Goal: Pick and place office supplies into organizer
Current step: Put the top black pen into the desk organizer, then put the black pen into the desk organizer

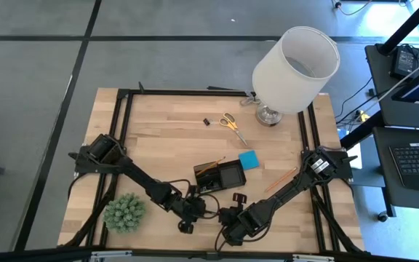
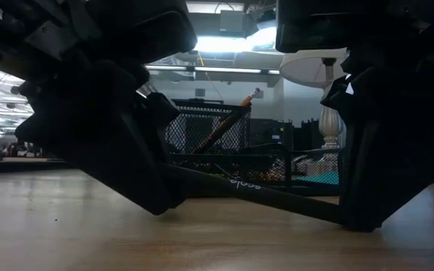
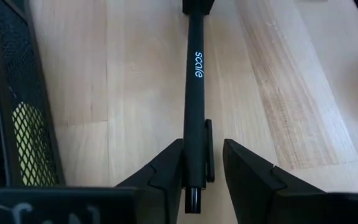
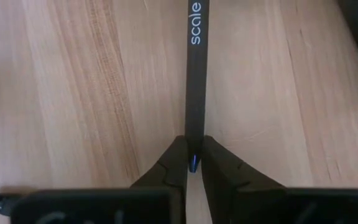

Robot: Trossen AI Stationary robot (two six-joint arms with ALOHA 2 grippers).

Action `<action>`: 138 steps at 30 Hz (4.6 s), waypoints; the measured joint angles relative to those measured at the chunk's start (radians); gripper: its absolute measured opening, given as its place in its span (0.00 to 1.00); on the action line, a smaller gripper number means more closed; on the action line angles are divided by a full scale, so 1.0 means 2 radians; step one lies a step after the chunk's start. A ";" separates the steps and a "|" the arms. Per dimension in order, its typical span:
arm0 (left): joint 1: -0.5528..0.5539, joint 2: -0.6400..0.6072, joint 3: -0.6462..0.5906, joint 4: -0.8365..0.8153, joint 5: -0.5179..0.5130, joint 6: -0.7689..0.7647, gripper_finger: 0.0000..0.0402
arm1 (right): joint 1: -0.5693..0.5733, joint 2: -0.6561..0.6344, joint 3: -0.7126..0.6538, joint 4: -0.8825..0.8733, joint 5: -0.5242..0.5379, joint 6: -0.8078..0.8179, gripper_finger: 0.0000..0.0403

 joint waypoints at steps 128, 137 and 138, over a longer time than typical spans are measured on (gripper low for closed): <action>0.149 -0.015 0.311 -0.629 -0.050 0.180 0.21 | 0.042 -0.101 -0.003 -0.221 0.136 0.053 0.51; 0.135 -0.015 0.311 -0.629 -0.050 0.180 0.22 | 0.041 -0.101 -0.003 -0.221 0.135 0.070 0.51; 0.133 -0.015 0.311 -0.629 -0.050 0.180 0.23 | 0.041 -0.101 -0.003 -0.221 0.135 0.076 0.51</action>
